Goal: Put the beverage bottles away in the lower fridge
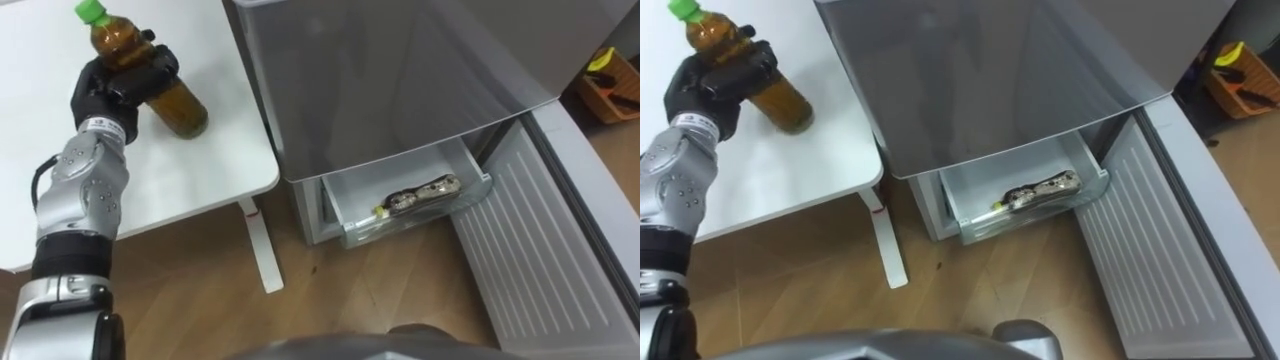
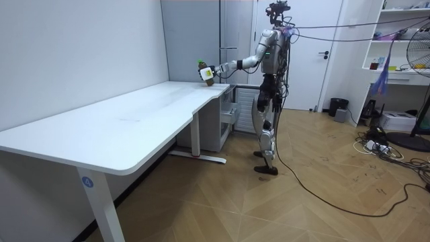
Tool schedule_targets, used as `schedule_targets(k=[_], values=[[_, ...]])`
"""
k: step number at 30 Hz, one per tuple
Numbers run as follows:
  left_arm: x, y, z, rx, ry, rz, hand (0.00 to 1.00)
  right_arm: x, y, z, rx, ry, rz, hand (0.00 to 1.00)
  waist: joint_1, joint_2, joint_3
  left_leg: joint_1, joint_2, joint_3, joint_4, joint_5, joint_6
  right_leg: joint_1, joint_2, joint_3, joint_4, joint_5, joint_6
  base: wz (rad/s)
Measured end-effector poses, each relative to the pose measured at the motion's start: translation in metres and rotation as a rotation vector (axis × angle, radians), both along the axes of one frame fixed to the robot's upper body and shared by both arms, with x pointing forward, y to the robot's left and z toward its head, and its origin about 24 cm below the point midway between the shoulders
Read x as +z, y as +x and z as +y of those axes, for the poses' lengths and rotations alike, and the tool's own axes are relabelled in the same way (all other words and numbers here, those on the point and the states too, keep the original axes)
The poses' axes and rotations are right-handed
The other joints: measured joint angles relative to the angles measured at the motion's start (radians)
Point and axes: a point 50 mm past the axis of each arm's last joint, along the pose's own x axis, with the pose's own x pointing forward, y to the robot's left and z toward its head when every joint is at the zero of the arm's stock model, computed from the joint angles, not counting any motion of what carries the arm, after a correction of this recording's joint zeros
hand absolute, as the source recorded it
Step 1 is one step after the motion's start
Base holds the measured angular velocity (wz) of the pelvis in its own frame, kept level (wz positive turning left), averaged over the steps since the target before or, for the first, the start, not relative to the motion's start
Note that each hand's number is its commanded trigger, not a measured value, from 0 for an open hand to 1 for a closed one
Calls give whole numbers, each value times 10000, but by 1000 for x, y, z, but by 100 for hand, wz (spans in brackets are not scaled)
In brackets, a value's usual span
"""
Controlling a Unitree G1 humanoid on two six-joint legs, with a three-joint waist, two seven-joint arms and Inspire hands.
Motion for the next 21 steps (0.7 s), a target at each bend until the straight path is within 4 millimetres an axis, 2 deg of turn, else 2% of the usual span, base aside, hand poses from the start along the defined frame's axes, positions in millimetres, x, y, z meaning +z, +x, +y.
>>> schedule_targets(k=[13, 16, 21], values=[[2, 1, -1, -173, 30, -86, 100, -1, 7, 4, 514, 56, -52, 0, -26, -7, -1, -44, 5, -45, 9, 0, 0, -72, 4, 11, 34, 13, -17, -1], [10, 3, -4, -339, 262, -400, 100, -1, 7, 5, 511, 158, -36, 0, 31, -34, 1, -48, 7, -17, 6, 0, 0, -75, 1, -8, 42, 13, -17, 1], [34, 4, -12, -656, 639, -1487, 100, -1, 10, 5, 422, 136, -90, 0, 277, -31, 5, -48, 7, -10, 2, 0, 0, -67, 0, -3, 61, 13, -17, -2]])
